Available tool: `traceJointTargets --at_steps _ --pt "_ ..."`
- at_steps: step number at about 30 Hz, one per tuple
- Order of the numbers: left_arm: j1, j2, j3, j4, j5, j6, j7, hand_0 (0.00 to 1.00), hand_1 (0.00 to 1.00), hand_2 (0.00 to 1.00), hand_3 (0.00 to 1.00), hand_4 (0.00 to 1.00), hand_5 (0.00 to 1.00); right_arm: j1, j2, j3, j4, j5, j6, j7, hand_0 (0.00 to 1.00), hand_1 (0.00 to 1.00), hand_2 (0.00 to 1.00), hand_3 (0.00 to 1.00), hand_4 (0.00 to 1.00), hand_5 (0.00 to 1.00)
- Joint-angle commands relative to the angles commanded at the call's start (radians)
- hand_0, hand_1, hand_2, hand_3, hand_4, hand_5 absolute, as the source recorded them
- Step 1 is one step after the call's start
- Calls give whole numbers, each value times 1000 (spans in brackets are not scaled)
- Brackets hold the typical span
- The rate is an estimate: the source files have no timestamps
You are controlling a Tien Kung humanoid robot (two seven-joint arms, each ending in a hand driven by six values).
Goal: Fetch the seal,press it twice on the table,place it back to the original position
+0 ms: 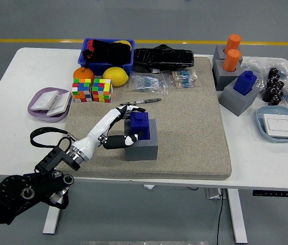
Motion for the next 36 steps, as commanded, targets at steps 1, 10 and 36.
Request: traceJointTargets --at_steps 1,10,36 --pt "0 0 -1 1 1 -3 1 730 722 652 776 724 2 0 0 1 0 0 0 0 792 699 666 661 848 474" --pt "1 0 -20 6 23 -53 12 920 984 951 998 998 2 0 1 4 0 -1 1 1 791 698 666 660 848 474" --pt "84 184 -381 55 63 -88 53 961 985 945 979 998 334 -4 8 29 -4 -7 0 -3 790 697 665 660 848 473"
